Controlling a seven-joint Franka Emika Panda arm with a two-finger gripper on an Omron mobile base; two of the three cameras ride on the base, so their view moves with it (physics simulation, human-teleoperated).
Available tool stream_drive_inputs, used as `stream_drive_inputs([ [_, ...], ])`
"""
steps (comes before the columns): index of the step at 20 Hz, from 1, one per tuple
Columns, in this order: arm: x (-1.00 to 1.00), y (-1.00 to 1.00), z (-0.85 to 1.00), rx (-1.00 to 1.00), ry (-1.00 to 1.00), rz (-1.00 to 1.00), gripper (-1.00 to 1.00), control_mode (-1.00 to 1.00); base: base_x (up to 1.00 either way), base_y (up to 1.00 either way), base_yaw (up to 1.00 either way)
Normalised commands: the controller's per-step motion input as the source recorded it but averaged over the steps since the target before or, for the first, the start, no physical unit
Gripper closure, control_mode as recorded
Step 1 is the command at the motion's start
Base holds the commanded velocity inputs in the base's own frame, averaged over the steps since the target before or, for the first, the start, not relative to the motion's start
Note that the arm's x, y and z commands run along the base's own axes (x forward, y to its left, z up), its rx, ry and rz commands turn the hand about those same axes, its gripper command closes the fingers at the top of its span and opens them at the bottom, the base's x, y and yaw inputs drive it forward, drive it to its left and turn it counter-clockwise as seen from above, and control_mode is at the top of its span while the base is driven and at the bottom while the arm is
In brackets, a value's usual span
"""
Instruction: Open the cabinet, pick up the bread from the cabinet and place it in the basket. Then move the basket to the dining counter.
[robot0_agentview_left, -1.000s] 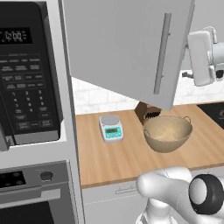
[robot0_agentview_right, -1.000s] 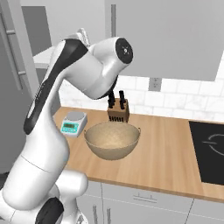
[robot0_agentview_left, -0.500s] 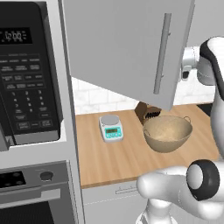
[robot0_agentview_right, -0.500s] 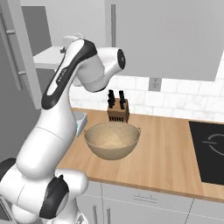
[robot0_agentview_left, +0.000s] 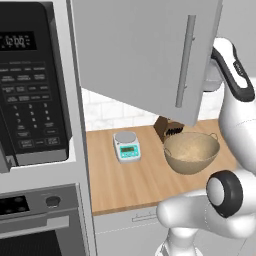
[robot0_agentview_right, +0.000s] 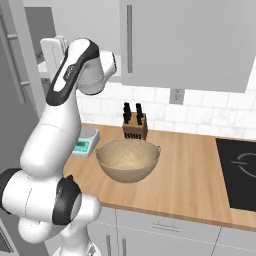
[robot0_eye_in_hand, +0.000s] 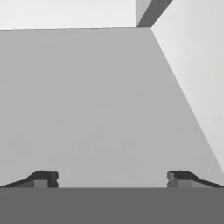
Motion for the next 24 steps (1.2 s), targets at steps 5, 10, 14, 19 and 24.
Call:
stream_drive_inputs([
  [5,-0.58,1.00,0.18,0.00,-0.05,0.40,-1.00,-1.00,0.00,0.00,0.00],
  [10,-0.61,1.00,0.02,0.00,-0.17,0.15,-1.00,-1.00,0.00,0.00,0.00],
  [14,-0.01,1.00,0.01,0.00,-0.15,0.01,-1.00,-1.00,0.00,0.00,0.00],
  [19,0.00,0.12,0.00,-0.11,-0.12,-0.02,-1.00,-1.00,0.00,0.00,0.00],
  [24,-0.24,-0.98,0.07,-0.17,-0.26,-0.01,-1.00,-1.00,0.00,0.00,0.00],
])
